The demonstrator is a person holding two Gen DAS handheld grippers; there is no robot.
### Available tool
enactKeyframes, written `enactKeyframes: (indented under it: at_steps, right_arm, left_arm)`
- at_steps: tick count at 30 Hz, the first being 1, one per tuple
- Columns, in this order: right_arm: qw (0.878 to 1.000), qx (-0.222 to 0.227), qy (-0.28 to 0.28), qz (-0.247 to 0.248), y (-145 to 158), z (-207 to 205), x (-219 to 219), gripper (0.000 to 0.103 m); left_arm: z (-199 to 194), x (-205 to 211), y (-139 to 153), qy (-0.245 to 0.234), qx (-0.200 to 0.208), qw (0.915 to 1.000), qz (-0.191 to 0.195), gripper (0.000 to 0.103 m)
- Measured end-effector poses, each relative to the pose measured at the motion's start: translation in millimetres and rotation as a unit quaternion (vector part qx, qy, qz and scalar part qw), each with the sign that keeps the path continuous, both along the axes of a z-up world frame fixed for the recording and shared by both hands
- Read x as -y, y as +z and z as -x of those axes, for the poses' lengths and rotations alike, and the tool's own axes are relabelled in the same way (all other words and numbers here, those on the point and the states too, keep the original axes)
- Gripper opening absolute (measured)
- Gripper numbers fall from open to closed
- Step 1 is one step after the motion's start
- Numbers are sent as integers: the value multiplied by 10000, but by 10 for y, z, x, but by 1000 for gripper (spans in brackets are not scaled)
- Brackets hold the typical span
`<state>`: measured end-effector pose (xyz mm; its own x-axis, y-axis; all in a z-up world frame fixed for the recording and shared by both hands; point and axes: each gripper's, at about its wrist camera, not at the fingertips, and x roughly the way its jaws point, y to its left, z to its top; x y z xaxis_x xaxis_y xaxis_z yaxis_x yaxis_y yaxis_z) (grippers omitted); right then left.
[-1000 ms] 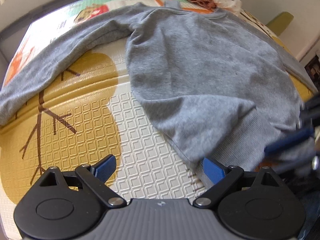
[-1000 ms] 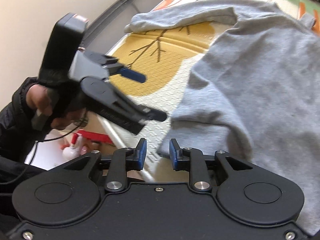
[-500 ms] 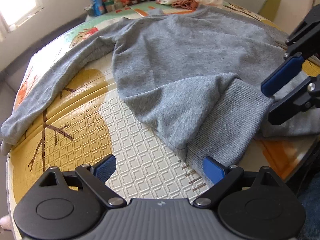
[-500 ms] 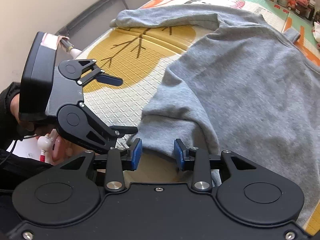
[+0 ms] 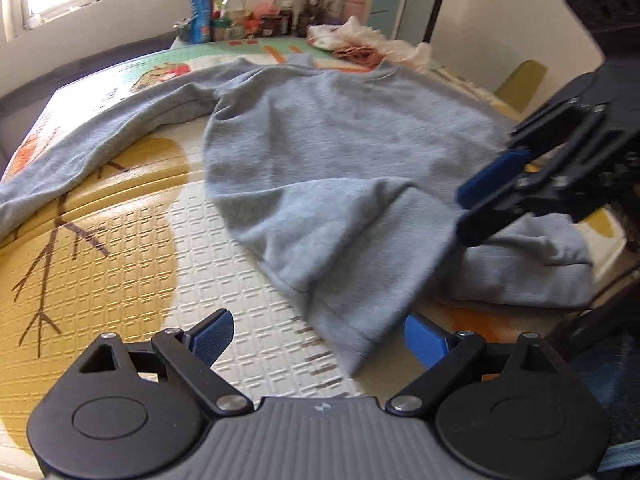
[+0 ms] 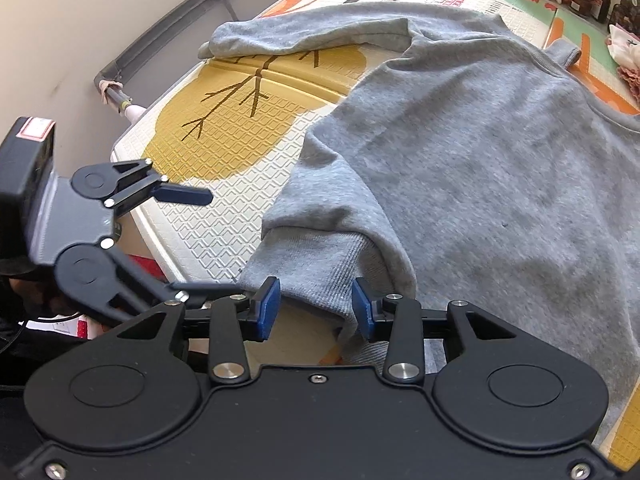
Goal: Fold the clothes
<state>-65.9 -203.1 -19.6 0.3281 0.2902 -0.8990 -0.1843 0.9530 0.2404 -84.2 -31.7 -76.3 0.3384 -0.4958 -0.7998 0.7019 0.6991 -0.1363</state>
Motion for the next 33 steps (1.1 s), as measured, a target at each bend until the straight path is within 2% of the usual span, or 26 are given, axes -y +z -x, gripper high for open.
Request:
enactKeyframes:
  at_steps: [2,9,19,22,25,27,31,33]
  right_arm:
    - [10000,-11,-3,-11,-6,-5,6,37]
    - [10000,-33,-14,-27,-19,-9,24,38]
    - [9999,-67,-78,-50,-37,-1,72,38]
    - [9999,-74,-85,-70,-45,-7,80,38]
    - [9999,-87,-81,-81,-62,-20,70,39]
    - [9999,-100,-68,-93,-78,-28,58,39]
    - [9999,-132,-23,-108,-113,-47,22,39]
    - [9998,-145,-22,-112,-125,-58,14,39]
  left_arm:
    - [20,42,-1,-43,-2,10000,20,95]
    - [-16,218,-150,141,-41,9995,-280,95]
    - [-184,56,-179,838,-288,9960,-56,93]
    - [-197,22,-169,933,-254,9953,-104,92]
    - [-182,28,-172,878,-260,9956,-209,85]
    - [-165,61,-200,723,-356,9964,-270,72]
    - [-105,160,-266,510,-391,9972,-382,52]
    - [-92,199,-288,445,-454,9972,-390,36]
